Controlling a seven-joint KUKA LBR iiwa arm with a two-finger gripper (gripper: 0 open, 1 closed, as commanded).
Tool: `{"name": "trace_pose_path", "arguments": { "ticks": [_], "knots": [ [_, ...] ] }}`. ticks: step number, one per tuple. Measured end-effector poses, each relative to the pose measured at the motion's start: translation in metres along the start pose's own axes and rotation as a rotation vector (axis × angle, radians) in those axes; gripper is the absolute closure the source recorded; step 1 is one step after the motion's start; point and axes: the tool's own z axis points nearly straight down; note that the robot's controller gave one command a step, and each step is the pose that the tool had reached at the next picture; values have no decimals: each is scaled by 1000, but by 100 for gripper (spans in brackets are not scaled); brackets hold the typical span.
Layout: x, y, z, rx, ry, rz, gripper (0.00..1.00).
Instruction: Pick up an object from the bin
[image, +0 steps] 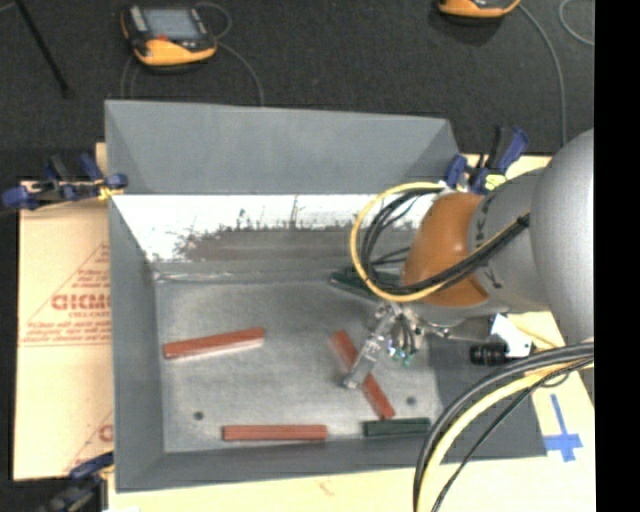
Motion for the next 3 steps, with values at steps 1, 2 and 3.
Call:
{"name": "trace_pose_path", "arguments": {
  "ticks": [1,2,3],
  "knots": [
    [44,-25,0,5,5,155,100],
    [44,-25,0,5,5,154,100],
    [45,-26,-4,7,8,154,100]
  ]
}}
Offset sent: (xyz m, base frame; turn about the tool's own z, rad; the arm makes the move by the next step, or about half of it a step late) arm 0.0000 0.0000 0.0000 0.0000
